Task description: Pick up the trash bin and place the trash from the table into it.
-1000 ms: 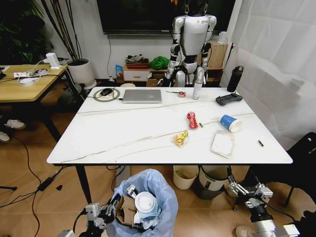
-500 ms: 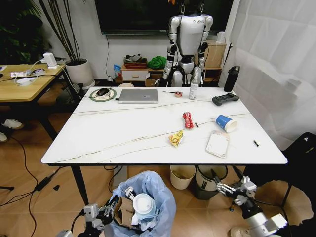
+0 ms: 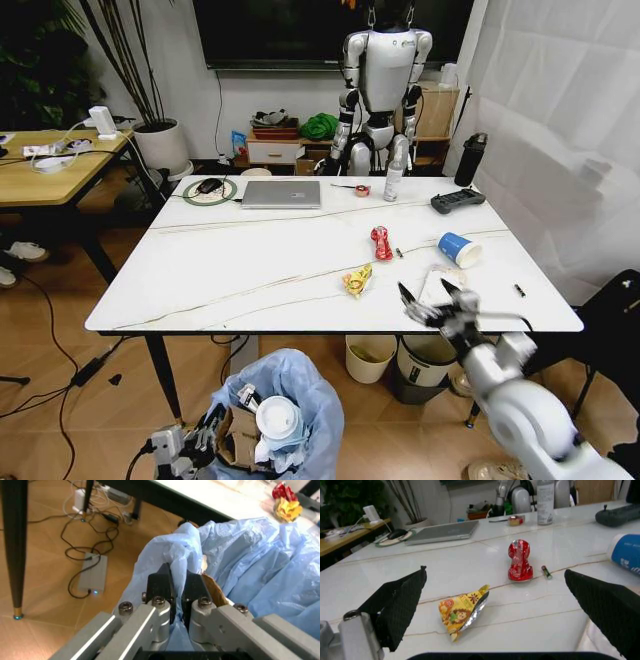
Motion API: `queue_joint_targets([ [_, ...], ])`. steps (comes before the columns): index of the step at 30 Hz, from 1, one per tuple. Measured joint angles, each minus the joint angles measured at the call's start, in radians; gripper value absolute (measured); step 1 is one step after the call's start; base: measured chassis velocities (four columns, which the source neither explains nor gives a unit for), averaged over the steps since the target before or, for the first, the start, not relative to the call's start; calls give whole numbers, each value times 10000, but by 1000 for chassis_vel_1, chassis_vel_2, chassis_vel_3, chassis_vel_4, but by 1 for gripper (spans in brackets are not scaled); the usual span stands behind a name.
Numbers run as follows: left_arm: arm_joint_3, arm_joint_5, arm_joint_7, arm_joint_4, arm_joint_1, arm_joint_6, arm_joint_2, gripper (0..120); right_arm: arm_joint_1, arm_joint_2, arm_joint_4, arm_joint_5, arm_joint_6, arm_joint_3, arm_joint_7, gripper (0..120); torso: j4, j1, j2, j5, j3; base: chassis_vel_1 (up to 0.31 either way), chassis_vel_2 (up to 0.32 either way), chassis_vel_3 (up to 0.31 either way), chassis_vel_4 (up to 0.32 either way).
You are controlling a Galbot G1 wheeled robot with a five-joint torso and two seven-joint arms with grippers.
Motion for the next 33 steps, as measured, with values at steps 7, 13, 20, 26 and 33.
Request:
queue_joint_targets([
  [7,-41,379,6,-85,16,-32,-500,0,1707,1250,-1625,799,-1048,-777,447,100,-1,1,0,-4,1,0,0,0,0],
  [13,57,525,-3,-75,-141,14,-624,0,2189,1802,-2557,693,-1201,-1069,419,100,-3,0,0,-4,0,0,0,0,0],
  [20,53,500,-37,-57,-260,84,-605,0,2648,2085,-3555,593,-1068,-1347,122,100,-3,0,1,-3,-1,0,0,0,0],
  [26,0,416,-62,-60,-311,129,-539,0,2919,2175,-4283,456,-905,-1473,-304,98,-3,0,1,-3,-1,0,0,0,0],
  [33,-68,211,-146,-73,-398,248,-333,0,3092,2222,-4854,406,-737,-1571,-687,69,-4,1,1,-4,-1,0,0,0,0],
])
